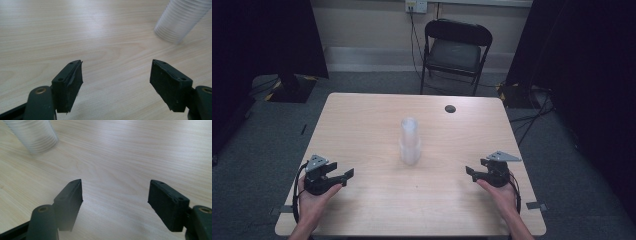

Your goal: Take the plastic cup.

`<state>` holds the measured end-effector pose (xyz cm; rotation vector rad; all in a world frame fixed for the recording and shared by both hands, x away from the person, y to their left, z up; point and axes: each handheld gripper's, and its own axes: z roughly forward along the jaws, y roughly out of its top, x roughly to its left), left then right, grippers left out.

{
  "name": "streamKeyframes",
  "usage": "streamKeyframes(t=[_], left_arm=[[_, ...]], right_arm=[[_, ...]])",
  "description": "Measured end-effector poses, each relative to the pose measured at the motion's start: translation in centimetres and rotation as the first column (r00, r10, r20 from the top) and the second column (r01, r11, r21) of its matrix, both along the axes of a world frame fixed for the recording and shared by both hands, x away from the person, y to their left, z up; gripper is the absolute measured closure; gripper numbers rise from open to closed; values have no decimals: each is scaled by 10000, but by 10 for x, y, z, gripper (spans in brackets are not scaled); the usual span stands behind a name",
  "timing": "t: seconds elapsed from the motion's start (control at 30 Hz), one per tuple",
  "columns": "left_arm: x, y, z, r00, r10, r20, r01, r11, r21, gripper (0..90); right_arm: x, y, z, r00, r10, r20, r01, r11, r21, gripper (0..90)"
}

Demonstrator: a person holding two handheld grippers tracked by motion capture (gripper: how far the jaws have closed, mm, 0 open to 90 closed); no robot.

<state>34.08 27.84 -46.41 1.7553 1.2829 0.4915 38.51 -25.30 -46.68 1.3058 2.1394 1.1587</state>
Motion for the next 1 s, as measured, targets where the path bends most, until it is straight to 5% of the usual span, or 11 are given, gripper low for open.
streamKeyframes(t=[0.13, 0.23, 0.53, 0.73, 1.0], left_arm=[[1, -5, 0, 9998, -218, -17, 218, 9997, 98, 261], [3, -11, 0, 9963, -848, 95, 847, 9962, 179, 279], [2, -16, 0, 9963, -858, 95, 854, 9957, 373, 281], [-1, -13, -1, 9972, -742, -56, 744, 9963, 424, 272], [-4, -18, 1, 9913, -1315, -62, 1317, 9908, 315, 261]], right_arm=[[-1, 0, 1, 9998, 175, 65, -176, 9995, 258, 312], [-1, 3, 3, 9993, 366, 51, -368, 9979, 533, 323], [-3, 16, 19, 9946, 936, 459, -967, 9928, 705, 310], [-2, 41, 38, 9829, 1592, 930, -1643, 9852, 496, 308], [6, 70, 52, 9612, 2495, 1177, -2593, 9628, 763, 349]])
